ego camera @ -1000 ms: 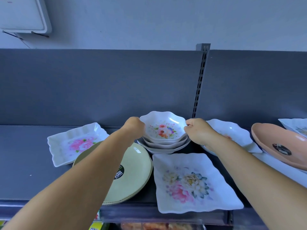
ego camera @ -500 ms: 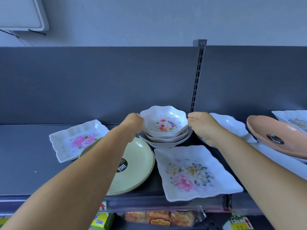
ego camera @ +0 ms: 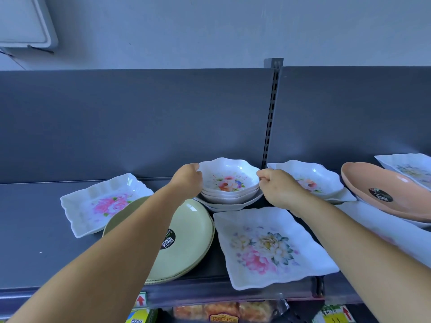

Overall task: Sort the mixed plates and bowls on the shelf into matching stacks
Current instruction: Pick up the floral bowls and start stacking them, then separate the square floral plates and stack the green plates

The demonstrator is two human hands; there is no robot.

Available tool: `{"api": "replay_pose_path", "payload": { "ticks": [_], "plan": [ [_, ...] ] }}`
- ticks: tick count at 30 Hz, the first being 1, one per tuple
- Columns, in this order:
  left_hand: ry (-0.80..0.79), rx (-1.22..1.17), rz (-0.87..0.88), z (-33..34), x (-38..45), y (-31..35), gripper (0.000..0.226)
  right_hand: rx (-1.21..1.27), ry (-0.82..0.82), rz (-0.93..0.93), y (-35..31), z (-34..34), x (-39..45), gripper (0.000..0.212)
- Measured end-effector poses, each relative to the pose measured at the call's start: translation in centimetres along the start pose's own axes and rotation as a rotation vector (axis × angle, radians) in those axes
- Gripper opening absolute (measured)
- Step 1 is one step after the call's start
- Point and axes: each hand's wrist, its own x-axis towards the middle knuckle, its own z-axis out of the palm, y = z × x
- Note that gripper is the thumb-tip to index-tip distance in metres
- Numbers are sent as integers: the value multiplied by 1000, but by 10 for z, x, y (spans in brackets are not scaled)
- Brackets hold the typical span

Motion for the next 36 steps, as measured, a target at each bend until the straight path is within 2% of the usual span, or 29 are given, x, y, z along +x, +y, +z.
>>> {"api": "replay_pose_path", "payload": {
  "ticks": [2, 4, 7, 11, 13, 16, 21, 25, 27, 30, 36],
  "plan": [
    [4, 64, 7, -2, -8, 5, 40, -18, -41, -1, -2, -2, -7, 33],
    [-58, 134, 17, -5, -17, 8, 47, -63, -101, -6, -4, -6, -20, 39],
    [-54, 164, 150, -10, -47, 13, 58, -144, -175, -17, 1, -11, -42, 54],
    [-110, 128, 411, -10, -111, 21, 46, -222, -201, 0, 14, -13, -77, 57],
    [-169, 144, 455, -6, -137, 24, 43, -281, -202, 18, 20, -12, -94, 56],
    [-251, 183, 418, 2, -156, 22, 50, -339, -178, 80, 27, -11, -111, 55],
    [-188, 307, 389, 18, -170, 9, 47, -398, -88, 178, 31, -11, -130, 51],
    [-193, 224, 284, 27, -181, 10, 44, -426, 6, 187, 31, -6, -139, 8],
    [-166, 150, 243, 31, -183, 12, 42, -414, 41, 186, 30, -4, -142, 13],
    [-133, 34, 156, 35, -185, 14, 44, -360, 80, 193, 32, -3, -144, 32],
    [-101, -83, 81, 36, -191, 15, 55, -263, 99, 153, 43, -8, -147, 43]
  ]
}}
